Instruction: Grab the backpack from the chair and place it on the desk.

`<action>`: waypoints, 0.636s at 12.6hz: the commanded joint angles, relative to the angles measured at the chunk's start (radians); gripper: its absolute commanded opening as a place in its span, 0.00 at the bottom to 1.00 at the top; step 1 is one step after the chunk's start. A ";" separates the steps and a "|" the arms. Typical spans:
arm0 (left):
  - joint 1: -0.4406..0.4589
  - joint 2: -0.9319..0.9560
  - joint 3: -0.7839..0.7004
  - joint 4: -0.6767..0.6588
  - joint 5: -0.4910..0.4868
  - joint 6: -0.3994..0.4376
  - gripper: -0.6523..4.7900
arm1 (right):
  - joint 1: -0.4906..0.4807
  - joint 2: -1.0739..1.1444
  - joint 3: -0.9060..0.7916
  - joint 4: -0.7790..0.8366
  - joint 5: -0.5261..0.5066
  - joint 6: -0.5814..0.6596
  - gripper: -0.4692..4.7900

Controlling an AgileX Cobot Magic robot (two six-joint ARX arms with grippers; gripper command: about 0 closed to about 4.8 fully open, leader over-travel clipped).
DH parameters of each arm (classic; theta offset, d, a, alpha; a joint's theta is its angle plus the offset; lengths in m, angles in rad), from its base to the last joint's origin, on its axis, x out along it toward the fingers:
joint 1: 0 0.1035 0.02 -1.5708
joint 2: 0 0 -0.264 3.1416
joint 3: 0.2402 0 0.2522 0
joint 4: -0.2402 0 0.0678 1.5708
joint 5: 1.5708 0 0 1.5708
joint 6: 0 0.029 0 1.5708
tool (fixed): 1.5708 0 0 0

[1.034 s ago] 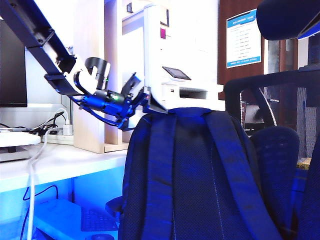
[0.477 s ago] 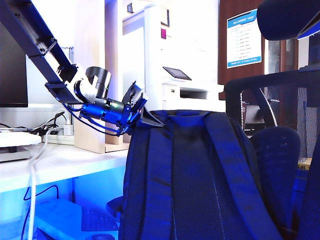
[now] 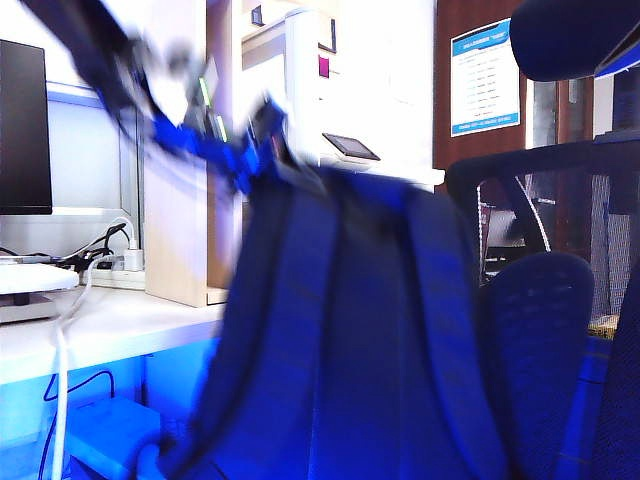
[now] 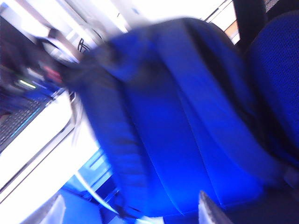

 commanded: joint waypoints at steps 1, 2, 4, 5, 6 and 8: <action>0.012 -0.261 0.037 0.158 0.006 0.000 0.11 | 0.000 -0.002 0.004 0.011 -0.043 -0.005 0.79; 0.012 -0.335 0.037 0.153 -0.032 0.000 0.11 | -0.001 -0.002 0.003 0.011 -0.047 -0.005 0.79; 0.013 -0.472 0.037 0.147 -0.098 0.001 0.11 | -0.001 -0.002 0.003 0.011 -0.047 -0.017 0.79; 0.014 -0.529 0.037 0.127 -0.120 0.031 0.11 | -0.001 -0.002 0.003 0.011 -0.067 -0.040 0.79; 0.015 -0.584 0.037 0.094 -0.158 0.104 0.11 | -0.001 -0.004 0.003 0.011 -0.079 -0.052 0.79; 0.025 -0.687 0.039 0.038 -0.313 0.257 0.11 | -0.001 -0.016 0.004 0.011 -0.087 -0.053 0.79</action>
